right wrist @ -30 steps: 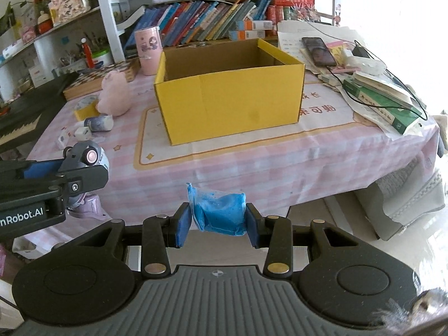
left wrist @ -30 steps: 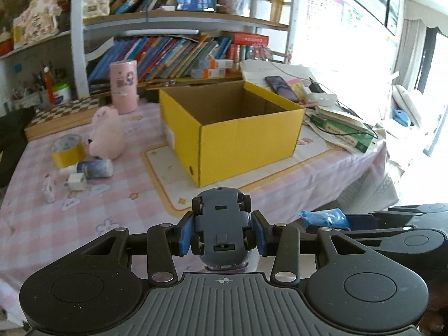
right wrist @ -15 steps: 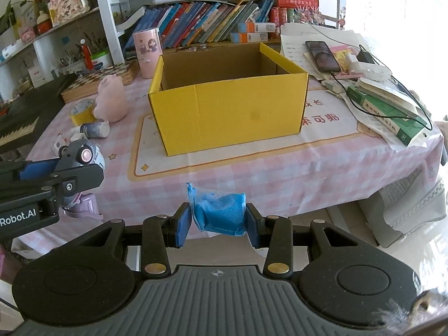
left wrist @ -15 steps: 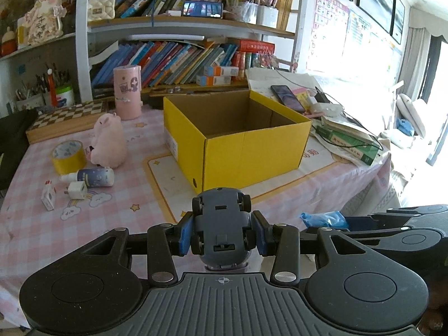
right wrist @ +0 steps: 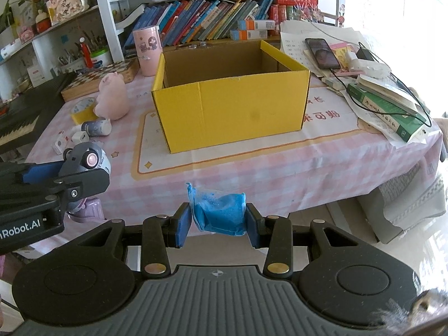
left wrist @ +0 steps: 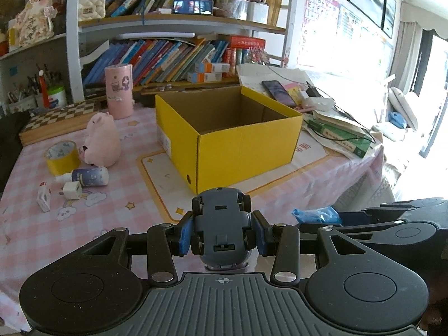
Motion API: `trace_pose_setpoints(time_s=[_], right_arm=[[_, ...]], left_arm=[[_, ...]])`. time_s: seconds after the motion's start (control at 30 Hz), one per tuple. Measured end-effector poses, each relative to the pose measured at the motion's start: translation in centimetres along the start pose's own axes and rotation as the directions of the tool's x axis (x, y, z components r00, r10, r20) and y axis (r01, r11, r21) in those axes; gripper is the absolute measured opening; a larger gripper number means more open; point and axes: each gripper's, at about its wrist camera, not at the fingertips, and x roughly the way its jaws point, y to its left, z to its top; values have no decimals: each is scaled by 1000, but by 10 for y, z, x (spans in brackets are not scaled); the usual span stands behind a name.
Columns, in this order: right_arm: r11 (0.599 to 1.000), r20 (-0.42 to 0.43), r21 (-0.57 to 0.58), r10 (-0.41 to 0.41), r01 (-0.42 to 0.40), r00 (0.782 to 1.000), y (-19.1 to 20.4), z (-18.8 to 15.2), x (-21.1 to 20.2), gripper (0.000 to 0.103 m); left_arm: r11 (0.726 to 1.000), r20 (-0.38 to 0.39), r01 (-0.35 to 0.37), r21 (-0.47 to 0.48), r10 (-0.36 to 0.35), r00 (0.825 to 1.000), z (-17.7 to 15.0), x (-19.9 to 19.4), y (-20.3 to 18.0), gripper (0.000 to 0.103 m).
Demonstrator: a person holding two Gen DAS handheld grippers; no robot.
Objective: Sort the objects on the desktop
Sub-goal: 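Carry the grey car and blue cloth toward the yellow box with both grippers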
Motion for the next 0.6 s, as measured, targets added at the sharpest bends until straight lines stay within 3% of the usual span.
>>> trace_pose_setpoints(time_s=[0.37,0.6], right_arm=[[1000,-29,11,11,-10,1000,-6,5,5,38],[999,-2,-25,23,-23,1000,-19,28,9,38]], left_arm=[[1000,-6,13,23,-13,1000,11,11,-7,42],[1000,15,12,26,-13,1000,34,26,-15,42]])
